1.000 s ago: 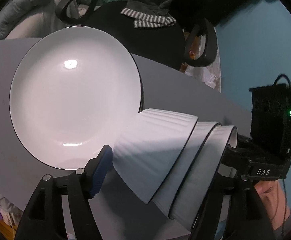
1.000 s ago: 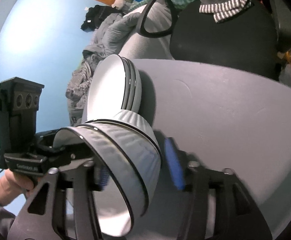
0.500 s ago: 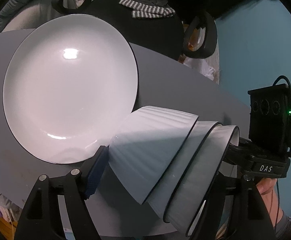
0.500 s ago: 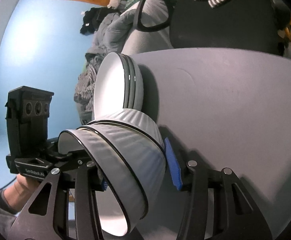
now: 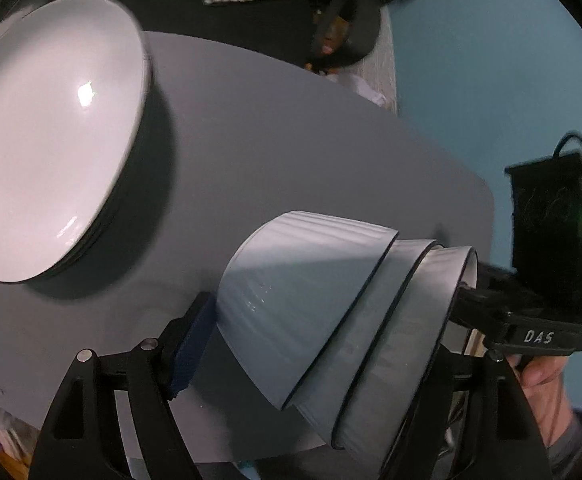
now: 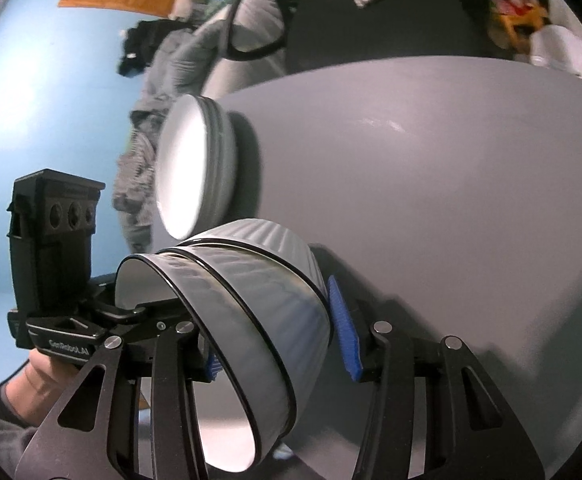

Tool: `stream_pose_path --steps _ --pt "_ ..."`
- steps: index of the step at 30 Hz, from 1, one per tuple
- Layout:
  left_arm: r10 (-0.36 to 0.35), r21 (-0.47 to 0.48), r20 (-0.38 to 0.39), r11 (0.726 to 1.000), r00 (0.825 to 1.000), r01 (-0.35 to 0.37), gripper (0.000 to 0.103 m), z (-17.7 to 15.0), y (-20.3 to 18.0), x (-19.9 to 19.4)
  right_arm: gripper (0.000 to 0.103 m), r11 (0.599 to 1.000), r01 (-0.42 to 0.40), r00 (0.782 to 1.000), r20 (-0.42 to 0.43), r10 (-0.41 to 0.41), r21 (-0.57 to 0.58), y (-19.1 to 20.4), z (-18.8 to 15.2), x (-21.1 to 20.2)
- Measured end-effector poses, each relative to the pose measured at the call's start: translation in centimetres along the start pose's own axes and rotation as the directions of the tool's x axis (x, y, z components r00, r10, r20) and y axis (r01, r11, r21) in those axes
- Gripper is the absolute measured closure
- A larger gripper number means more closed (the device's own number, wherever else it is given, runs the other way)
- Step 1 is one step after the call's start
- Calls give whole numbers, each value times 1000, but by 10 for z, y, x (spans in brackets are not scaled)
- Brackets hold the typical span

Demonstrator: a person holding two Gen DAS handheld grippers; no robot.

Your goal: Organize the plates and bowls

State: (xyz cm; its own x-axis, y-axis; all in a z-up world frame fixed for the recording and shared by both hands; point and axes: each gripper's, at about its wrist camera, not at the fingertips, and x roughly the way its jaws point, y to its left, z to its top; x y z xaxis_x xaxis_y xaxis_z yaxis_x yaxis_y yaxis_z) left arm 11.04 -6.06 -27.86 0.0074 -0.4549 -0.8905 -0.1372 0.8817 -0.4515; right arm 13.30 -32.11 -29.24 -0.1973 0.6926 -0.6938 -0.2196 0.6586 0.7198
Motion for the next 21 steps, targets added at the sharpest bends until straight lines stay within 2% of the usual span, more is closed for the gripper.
stream_pose_path --steps 5,9,11,12,14,18,20,21 --pt "-34 -40 -18 999 999 34 22 4 13 1 61 998 65 998 -15 -65 -11 8 2 -3" --pt "-58 -56 -32 997 998 56 19 7 21 6 61 998 60 998 0 -60 -7 14 10 -2" --pt "-46 -55 -12 997 999 45 21 8 21 3 66 998 57 998 20 -56 -5 16 15 -4" --pt "-33 -43 4 999 999 33 26 8 20 0 72 999 49 998 28 -49 -5 17 18 -5" --pt "3 -4 26 1000 1000 -3 26 11 13 -5 77 999 47 999 16 -47 5 19 24 -2" --pt "109 23 44 994 993 -110 26 13 12 -8 78 994 101 995 -5 -101 -41 31 29 8" --pt "72 -4 46 997 996 -71 26 12 21 -11 79 995 94 994 -43 -96 -44 36 28 14" --pt "54 -15 45 998 998 -54 26 11 23 -12 79 991 123 991 -48 -126 -59 41 26 15"
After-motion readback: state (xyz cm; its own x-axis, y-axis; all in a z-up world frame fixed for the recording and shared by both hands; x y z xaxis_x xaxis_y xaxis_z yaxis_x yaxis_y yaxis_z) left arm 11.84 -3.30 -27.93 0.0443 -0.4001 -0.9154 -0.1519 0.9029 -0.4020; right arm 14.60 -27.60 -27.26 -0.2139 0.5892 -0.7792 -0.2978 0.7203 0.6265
